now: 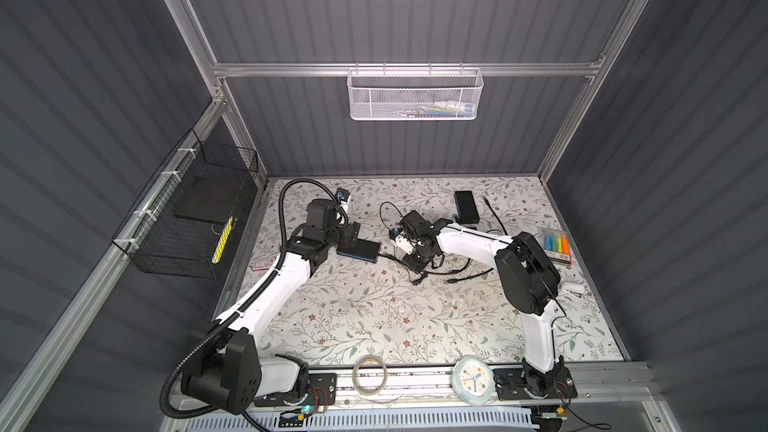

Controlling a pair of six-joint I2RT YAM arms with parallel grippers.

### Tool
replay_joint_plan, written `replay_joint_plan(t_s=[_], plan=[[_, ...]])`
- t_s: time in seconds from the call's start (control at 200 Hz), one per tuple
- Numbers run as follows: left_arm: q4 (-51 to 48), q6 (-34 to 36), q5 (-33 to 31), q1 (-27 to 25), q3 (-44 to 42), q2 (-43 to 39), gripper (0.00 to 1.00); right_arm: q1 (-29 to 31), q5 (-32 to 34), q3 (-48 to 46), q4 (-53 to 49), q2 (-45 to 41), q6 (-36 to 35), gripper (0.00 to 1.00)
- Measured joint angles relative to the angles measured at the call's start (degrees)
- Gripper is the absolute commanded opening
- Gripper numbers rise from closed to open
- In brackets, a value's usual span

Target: Insert the plug into the switch port

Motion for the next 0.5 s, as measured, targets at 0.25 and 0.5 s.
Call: replay_joint_plan(t_s=[0.25,0.5], plan=[[-0.2,-1.5,-1.1,0.0,0.0,0.0,0.83,1.0,1.8,1.7,-0.4,2.4,0.0,0.14],[-0.6,-1.9,-1.1,0.0,0.0,0.0,0.83,1.6,3.4,2.3,-0.6,2.7,0.0,0.06]])
